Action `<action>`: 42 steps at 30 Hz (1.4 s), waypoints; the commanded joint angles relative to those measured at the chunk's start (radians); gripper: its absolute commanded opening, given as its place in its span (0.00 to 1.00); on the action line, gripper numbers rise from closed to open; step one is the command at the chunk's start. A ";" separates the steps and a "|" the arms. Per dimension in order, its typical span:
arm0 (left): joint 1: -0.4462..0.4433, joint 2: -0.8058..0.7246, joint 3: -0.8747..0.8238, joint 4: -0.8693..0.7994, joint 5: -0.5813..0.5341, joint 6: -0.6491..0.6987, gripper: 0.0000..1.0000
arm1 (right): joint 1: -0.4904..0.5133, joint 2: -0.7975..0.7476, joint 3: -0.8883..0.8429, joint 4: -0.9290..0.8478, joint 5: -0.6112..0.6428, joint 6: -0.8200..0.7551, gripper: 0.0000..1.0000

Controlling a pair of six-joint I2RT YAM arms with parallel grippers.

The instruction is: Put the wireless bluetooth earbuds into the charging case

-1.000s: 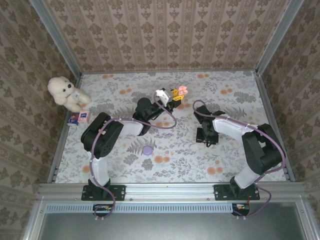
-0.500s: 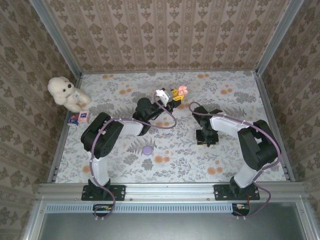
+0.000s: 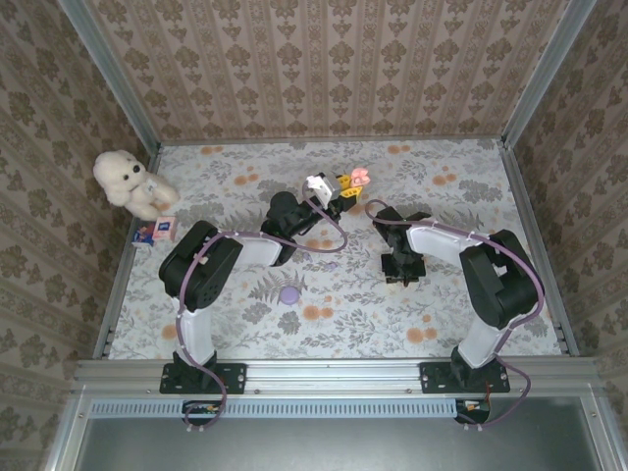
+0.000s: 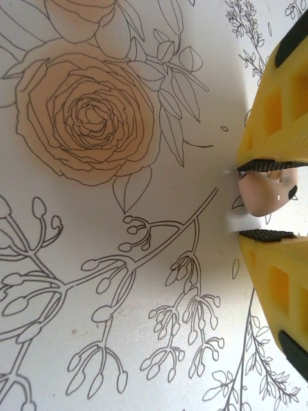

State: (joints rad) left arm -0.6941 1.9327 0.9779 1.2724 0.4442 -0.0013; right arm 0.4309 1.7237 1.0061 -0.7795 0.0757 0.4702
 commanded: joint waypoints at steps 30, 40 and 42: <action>-0.002 0.006 0.026 0.040 -0.004 -0.021 0.00 | -0.003 -0.232 -0.076 0.046 -0.013 0.085 0.13; -0.005 0.008 0.027 0.039 -0.005 -0.023 0.00 | -0.014 -0.259 -0.105 0.083 -0.038 0.113 0.13; -0.007 0.006 0.025 0.039 -0.004 -0.023 0.00 | -0.014 -0.246 -0.119 0.099 -0.047 0.118 0.13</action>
State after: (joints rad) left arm -0.6941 1.9327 0.9779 1.2724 0.4442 -0.0074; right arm 0.4229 1.4670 0.9127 -0.7021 0.0559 0.5617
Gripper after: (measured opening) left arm 0.207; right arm 0.131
